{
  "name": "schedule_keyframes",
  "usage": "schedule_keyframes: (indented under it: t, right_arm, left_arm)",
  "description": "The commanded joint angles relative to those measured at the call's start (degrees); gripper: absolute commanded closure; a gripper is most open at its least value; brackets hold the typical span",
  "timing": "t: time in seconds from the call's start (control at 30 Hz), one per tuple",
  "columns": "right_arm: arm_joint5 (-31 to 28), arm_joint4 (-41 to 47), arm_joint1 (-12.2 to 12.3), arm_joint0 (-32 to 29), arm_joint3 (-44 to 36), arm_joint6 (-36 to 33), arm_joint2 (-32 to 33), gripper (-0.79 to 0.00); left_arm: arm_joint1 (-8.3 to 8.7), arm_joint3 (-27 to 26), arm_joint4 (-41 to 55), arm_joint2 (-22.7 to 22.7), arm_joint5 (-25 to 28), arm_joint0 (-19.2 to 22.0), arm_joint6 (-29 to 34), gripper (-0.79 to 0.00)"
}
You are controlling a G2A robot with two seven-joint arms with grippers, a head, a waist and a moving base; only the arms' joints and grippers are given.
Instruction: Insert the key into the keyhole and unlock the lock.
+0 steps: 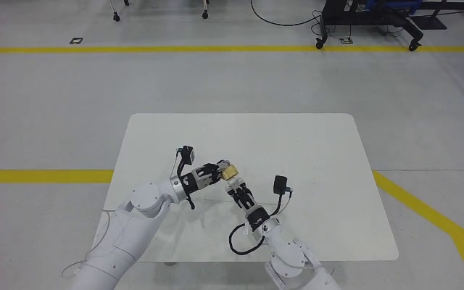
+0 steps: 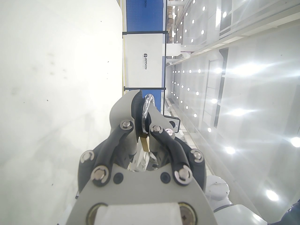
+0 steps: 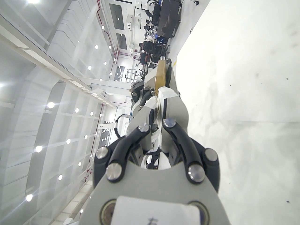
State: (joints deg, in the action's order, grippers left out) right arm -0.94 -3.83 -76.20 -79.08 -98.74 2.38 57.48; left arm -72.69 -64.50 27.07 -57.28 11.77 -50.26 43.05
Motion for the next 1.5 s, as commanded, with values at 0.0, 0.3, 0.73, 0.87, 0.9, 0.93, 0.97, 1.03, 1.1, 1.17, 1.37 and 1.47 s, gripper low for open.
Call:
schedule_keyframes:
  t: [0.0, 0.3, 0.73, 0.87, 0.9, 0.93, 0.97, 1.03, 1.1, 1.17, 1.37, 1.47]
  right_arm:
    - [-0.4, 0.3, -0.1, -0.3, -0.2, -0.1, 0.3, -0.536]
    - [-1.7, 0.5, 0.2, -3.0, -1.7, -1.8, 2.8, -0.157]
    - [-0.2, 0.0, -0.1, -2.2, -0.6, -3.3, 3.1, 0.000]
    - [0.4, 0.0, -0.4, -1.5, -0.1, -3.1, 2.8, 0.000]
    - [0.5, 0.0, -0.5, -1.3, 0.0, -3.1, 2.8, 0.000]
    - [0.7, 0.0, -0.5, -1.1, 0.2, -3.2, 2.7, 0.000]
    - [0.8, 0.0, -0.6, -0.9, 0.3, -3.2, 2.7, 0.000]
    - [0.9, 0.0, -0.7, -0.7, 0.5, -3.1, 2.6, 0.000]
    - [0.9, 0.0, -0.8, -0.6, 0.5, -3.0, 2.5, 0.000]
    - [0.7, 0.1, -0.8, -1.0, 0.1, -2.9, 2.8, 0.000]
    - [-0.8, -2.2, -0.1, -4.7, -3.0, -5.1, 5.6, -0.785]
    - [-0.8, -2.2, -0.1, -4.7, -3.0, -5.1, 5.6, -0.785]
  left_arm:
    - [-0.02, 0.0, -0.4, -0.1, 0.0, 0.0, -0.2, 0.000]
    - [-0.03, -0.4, -1.4, -1.3, 0.8, -0.4, -0.9, 0.000]
    - [-0.09, -0.8, -3.8, -2.0, -0.2, -0.7, -1.8, 0.000]
    - [-0.13, -1.0, -4.2, -2.2, -0.1, -0.7, -1.7, 0.000]
    - [-0.15, -1.0, -4.2, -2.2, -0.1, -0.8, -1.6, 0.000]
    - [-0.16, -1.1, -4.2, -2.3, -0.2, -0.8, -1.5, 0.000]
    - [-0.17, -1.1, -4.2, -2.3, -0.1, -0.9, -1.4, 0.000]
    - [-0.19, -1.2, -4.3, -2.4, -0.1, -0.9, -1.3, 0.000]
    - [-0.21, -1.3, -4.2, -2.6, 0.1, -1.0, -1.3, 0.000]
    - [-0.17, -1.4, -4.5, -3.0, 0.8, -1.0, -1.7, 0.000]
    - [0.26, -2.5, -10.3, -4.5, 5.0, -1.6, -6.1, 0.000]
    - [0.26, -2.5, -10.3, -4.5, 5.0, -1.6, -6.1, 0.000]
